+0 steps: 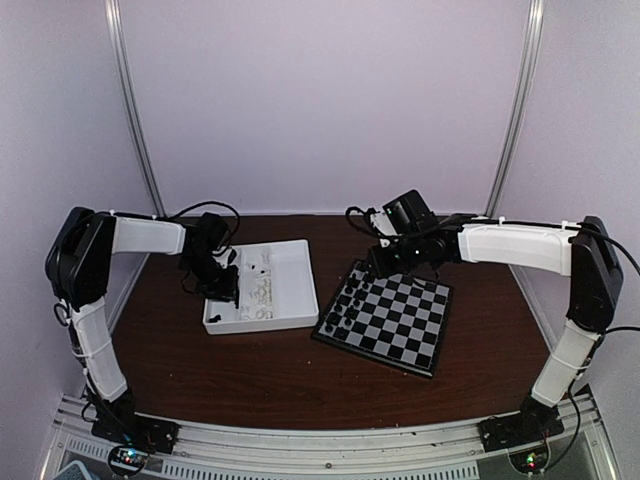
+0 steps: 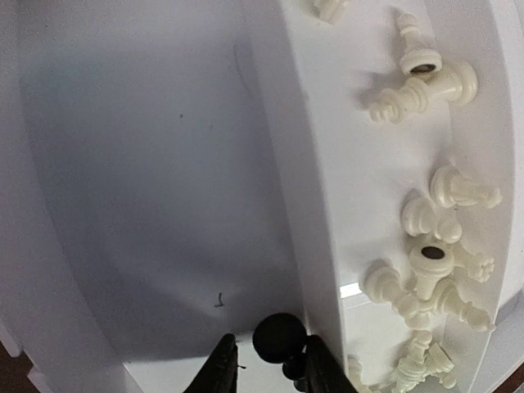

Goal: Set up the chess pieces on the board
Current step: Pick up the chess piece from the storage box.

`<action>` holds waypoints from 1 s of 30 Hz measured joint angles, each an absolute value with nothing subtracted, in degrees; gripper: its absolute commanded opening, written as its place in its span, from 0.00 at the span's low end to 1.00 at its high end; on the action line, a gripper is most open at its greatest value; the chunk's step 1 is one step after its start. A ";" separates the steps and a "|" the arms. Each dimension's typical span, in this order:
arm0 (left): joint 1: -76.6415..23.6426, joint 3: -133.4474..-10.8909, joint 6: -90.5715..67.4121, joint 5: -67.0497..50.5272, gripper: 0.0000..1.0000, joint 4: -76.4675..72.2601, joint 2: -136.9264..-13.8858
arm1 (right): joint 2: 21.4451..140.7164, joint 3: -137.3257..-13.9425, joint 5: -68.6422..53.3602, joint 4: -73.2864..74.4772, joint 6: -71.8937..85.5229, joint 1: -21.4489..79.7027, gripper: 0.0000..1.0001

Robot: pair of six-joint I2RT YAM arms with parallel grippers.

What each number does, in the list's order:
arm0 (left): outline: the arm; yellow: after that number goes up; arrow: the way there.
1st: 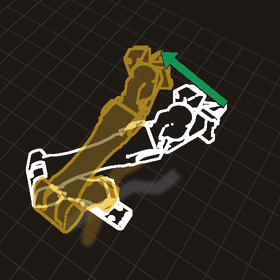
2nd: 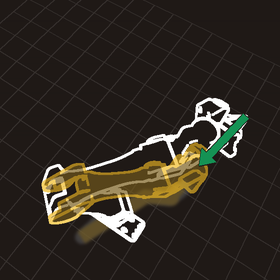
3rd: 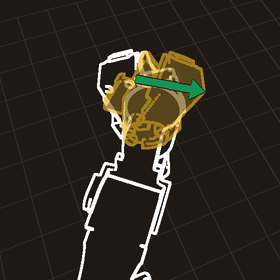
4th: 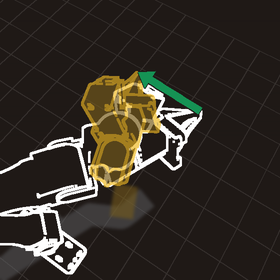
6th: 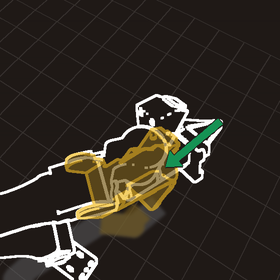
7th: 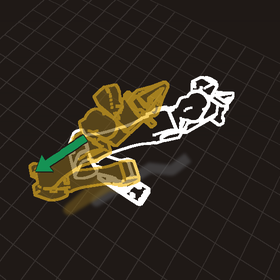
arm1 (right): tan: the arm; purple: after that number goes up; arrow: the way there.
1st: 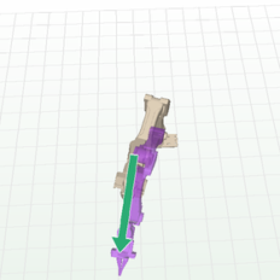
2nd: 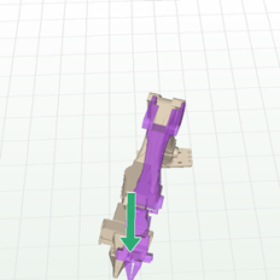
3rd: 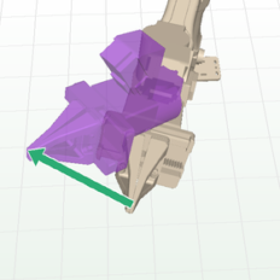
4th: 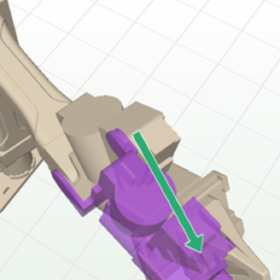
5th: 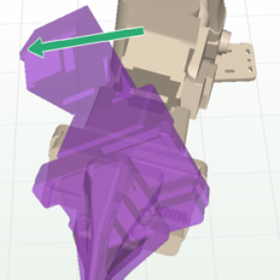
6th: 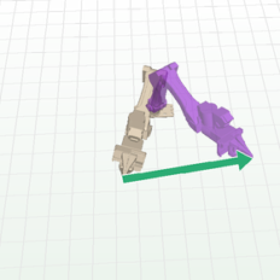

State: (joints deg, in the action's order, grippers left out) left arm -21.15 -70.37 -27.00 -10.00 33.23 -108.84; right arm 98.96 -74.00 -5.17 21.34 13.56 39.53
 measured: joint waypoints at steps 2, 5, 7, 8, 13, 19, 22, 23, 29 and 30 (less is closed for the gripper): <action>-21.23 -71.88 -26.76 -9.65 0.29 34.39 -110.26 | 98.96 -74.00 -5.19 21.34 13.69 39.53 0.27; -21.56 -74.00 -26.44 -8.19 0.22 35.90 -111.53 | 98.96 -74.00 -5.28 21.34 13.72 39.53 0.27; -22.02 -74.67 -26.20 -7.40 0.19 36.42 -111.92 | 98.96 -74.00 -5.41 21.34 13.74 39.53 0.27; -22.33 -74.83 -26.02 -6.96 0.16 36.67 -111.98 | 98.96 -74.00 -5.54 21.34 13.74 39.53 0.27; -22.83 -75.16 -25.45 -5.74 0.08 37.85 -111.96 | 98.96 -74.00 -6.00 21.32 13.87 39.55 0.27; -22.90 -74.65 -25.45 -4.89 0.08 37.95 -110.13 | 98.96 -74.00 -6.46 21.32 13.96 39.92 0.27; -22.94 -73.30 -25.50 -4.38 0.08 37.41 -107.13 | 98.96 -74.00 -7.09 21.23 14.35 40.29 0.27; -22.94 -72.66 -25.52 -4.12 0.08 36.99 -105.71 | 98.96 -74.00 -7.49 21.19 14.70 40.51 0.27; -22.94 -69.21 -26.55 -4.03 0.11 33.21 -98.32 | 99.35 -74.87 -10.76 18.98 17.50 42.39 0.28; -22.94 -68.42 -26.87 -4.54 0.12 31.94 -96.95 | 99.63 -74.96 -11.77 17.56 18.48 42.98 0.29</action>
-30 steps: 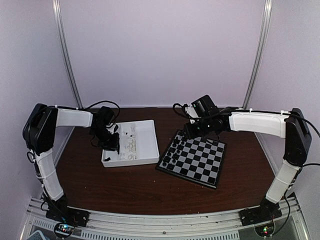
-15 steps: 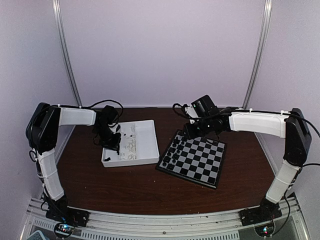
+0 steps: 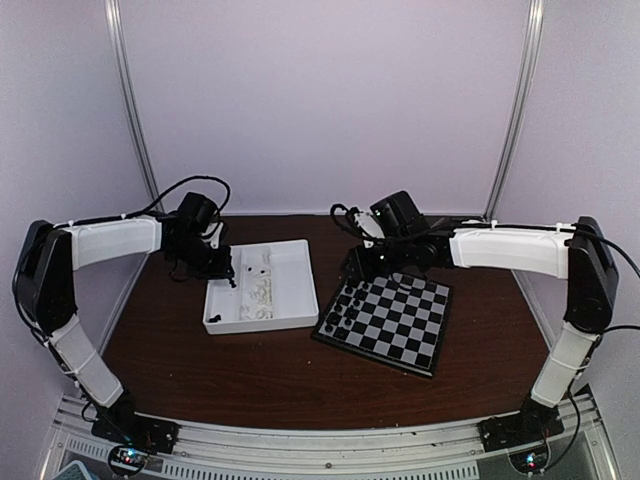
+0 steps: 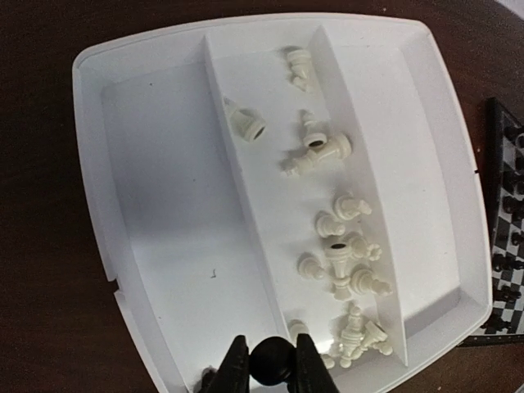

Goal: Set up the chess pieces on the board
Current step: Pick up the chess piece from the storage box, then place the chess piece on the chessboard.

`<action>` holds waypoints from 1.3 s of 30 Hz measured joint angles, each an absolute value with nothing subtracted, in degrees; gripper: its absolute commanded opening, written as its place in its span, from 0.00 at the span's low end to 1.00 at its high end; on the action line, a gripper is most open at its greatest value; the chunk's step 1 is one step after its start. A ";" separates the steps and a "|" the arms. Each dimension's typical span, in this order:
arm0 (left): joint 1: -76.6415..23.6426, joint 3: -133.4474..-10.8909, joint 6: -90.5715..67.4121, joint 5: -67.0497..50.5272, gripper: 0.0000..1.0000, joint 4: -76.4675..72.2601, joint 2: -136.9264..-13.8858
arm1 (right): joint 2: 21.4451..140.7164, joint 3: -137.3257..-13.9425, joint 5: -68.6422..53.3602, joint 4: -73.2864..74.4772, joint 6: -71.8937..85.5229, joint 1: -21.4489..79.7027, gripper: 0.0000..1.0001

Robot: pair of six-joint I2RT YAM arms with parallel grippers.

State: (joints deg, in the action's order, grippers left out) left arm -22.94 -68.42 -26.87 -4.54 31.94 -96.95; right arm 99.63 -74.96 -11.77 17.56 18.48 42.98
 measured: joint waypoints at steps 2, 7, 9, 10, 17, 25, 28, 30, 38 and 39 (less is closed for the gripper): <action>-22.94 -66.78 -28.14 -6.26 0.14 29.19 -94.37 | 100.53 -74.98 -13.76 14.37 20.32 44.42 0.29; -24.10 -63.55 -32.56 -11.33 0.14 21.63 -92.01 | 105.45 -75.64 -18.11 4.32 25.36 48.03 0.29; -25.28 -62.59 -34.50 -13.02 0.14 18.96 -92.01 | 107.92 -76.18 -19.22 0.62 26.57 49.25 0.30; -25.80 -62.17 -35.53 -13.78 0.14 17.74 -92.01 | 108.97 -76.36 -19.49 -1.21 27.00 49.87 0.31; -27.00 -58.52 -42.17 -18.26 0.15 10.37 -91.68 | 113.03 -76.40 -18.85 -11.84 27.20 52.62 0.38; -27.00 -56.55 -47.81 -21.96 0.15 5.87 -91.59 | 115.98 -77.34 -14.26 -17.78 24.08 53.71 0.40; -27.00 -56.40 -49.23 -22.98 0.15 5.21 -91.59 | 117.27 -78.06 -12.69 -18.70 22.87 54.00 0.40; -27.00 -56.25 -50.00 -23.53 0.15 4.36 -91.59 | 118.02 -78.72 -11.97 -18.70 22.28 54.28 0.40; -27.00 -55.51 -52.21 -25.30 0.15 2.33 -91.59 | 120.18 -81.78 -11.51 -19.07 20.67 55.33 0.40; -27.00 -55.51 -52.34 -25.47 0.15 2.02 -91.59 | 120.38 -81.97 -11.51 -19.09 20.67 55.33 0.40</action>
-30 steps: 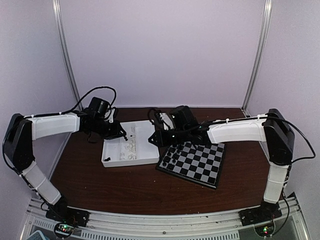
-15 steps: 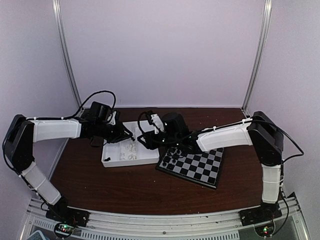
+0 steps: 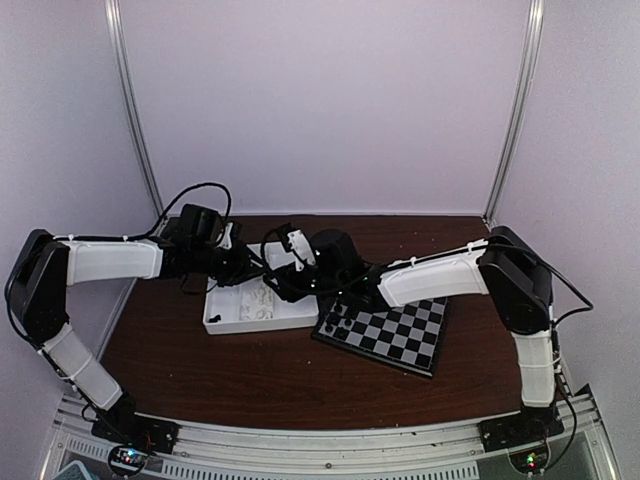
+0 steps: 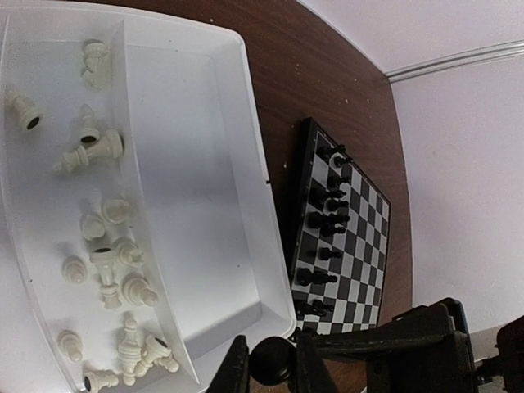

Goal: Set up the chess pieces on the board
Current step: Place the chess piece on the chessboard.

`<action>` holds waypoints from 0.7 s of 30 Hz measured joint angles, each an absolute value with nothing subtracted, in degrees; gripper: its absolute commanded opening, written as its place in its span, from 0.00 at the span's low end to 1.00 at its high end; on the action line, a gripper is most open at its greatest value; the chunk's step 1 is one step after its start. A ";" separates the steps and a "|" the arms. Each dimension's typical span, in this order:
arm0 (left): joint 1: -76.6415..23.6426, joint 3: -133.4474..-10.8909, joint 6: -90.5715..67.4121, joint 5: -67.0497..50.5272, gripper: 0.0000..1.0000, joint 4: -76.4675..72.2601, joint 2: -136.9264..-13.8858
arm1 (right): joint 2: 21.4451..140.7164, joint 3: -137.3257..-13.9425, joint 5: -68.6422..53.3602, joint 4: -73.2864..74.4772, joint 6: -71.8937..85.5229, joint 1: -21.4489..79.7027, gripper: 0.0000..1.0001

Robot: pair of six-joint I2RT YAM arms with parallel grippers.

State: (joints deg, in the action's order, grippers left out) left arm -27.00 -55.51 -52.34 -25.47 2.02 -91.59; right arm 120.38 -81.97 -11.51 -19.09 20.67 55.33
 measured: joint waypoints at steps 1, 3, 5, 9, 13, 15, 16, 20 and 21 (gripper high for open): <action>-27.00 -55.51 -52.47 -25.63 0.15 1.74 -91.59 | 120.62 -82.21 -11.51 -19.09 20.67 55.33 0.38; -27.00 -55.51 -52.66 -25.80 0.16 1.15 -91.59 | 121.01 -82.48 -11.53 -19.07 20.62 55.40 0.36; -27.00 -55.48 -52.88 -25.85 0.16 0.89 -91.59 | 121.49 -82.87 -11.51 -19.05 20.51 55.53 0.32; -27.00 -55.48 -53.10 -25.98 0.16 0.38 -91.59 | 121.97 -83.18 -11.51 -18.98 19.94 55.53 0.24; -27.00 -55.07 -53.15 -26.00 0.15 -0.03 -91.59 | 121.97 -83.22 -11.51 -18.96 19.90 55.53 0.26; -27.00 -54.74 -53.17 -26.00 0.16 -0.03 -91.59 | 121.97 -83.24 -11.51 -18.96 19.86 55.53 0.28; -27.00 -54.63 -53.19 -26.00 0.16 -0.01 -91.59 | 121.97 -83.22 -11.49 -18.96 19.86 55.53 0.29; -27.00 -54.37 -53.41 -26.00 0.16 -0.16 -91.59 | 121.97 -83.24 -11.49 -18.96 19.90 55.55 0.16; -27.00 -54.26 -53.52 -26.00 0.16 -0.25 -91.59 | 121.97 -83.24 -11.49 -18.96 19.90 55.55 0.16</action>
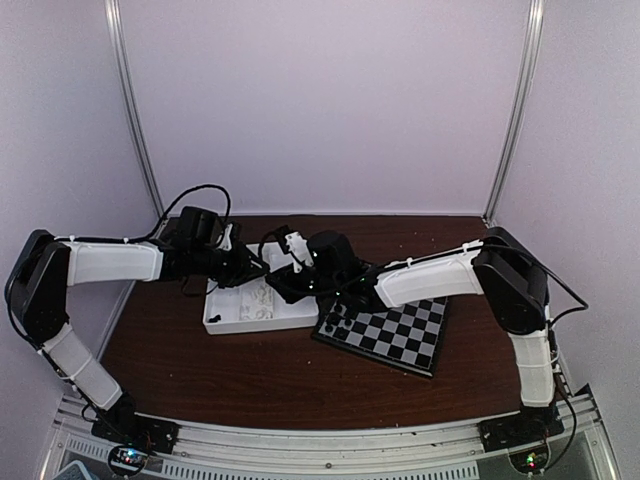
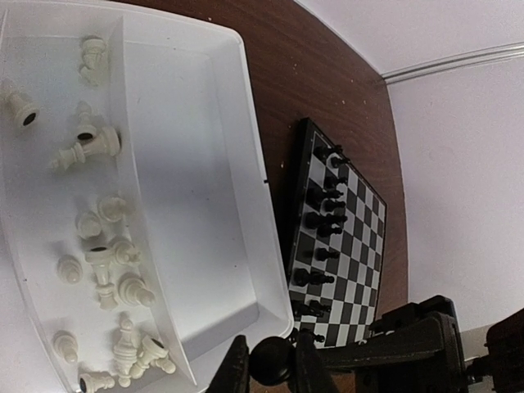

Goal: Set up the chess pieces on the board
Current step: Place the chess piece on the chessboard.

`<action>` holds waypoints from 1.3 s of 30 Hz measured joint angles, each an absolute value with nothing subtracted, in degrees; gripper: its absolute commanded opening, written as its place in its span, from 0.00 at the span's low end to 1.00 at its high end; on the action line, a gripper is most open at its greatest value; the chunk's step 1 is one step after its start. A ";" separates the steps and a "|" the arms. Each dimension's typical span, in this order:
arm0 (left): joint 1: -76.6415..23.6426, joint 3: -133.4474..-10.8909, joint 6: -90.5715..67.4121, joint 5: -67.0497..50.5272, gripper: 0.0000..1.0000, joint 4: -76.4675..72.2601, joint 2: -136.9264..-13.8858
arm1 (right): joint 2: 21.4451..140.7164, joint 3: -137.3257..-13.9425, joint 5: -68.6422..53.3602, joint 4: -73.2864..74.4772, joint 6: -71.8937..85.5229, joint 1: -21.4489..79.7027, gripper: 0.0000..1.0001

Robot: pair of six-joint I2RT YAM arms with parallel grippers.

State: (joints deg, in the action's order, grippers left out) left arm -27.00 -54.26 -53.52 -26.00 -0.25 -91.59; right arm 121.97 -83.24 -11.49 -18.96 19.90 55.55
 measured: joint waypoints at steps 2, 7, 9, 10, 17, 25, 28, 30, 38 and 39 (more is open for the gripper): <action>-27.00 -54.00 -53.71 -26.00 0.16 -0.60 -91.59 | 121.97 -83.24 -11.27 -18.81 19.68 55.55 0.16; -27.00 -53.76 -54.00 -25.98 0.24 -1.28 -91.59 | 121.97 -83.24 -10.66 -18.63 19.70 55.57 0.14; -27.00 -53.71 -54.00 -25.98 0.33 -1.52 -91.59 | 121.97 -83.24 -10.39 -18.61 19.70 55.55 0.13; -27.00 -53.69 -53.89 -25.93 0.36 -1.58 -91.59 | 121.97 -83.22 -10.35 -18.63 19.70 55.57 0.13; -27.00 -51.22 -53.63 -24.56 0.51 -2.87 -89.76 | 121.58 -83.22 -9.91 -17.50 19.46 55.64 0.11; -27.00 -50.83 -49.06 -19.59 0.61 -1.41 -79.92 | 117.73 -82.87 -10.11 -15.57 19.31 55.53 0.11; -27.00 -50.48 -46.24 -17.43 0.62 -0.95 -76.38 | 115.22 -82.78 -10.72 -12.73 19.46 55.00 0.11; -27.00 -50.46 -43.86 -16.25 0.62 0.45 -74.78 | 112.60 -82.21 -11.33 -9.52 19.40 54.61 0.12; -27.00 -50.46 -34.13 -13.50 0.62 6.90 -71.92 | 101.49 -83.26 -12.64 18.35 17.72 49.54 0.13; -27.00 -50.46 -33.34 -13.37 0.62 7.35 -71.85 | 100.82 -83.31 -12.88 21.58 17.74 48.77 0.13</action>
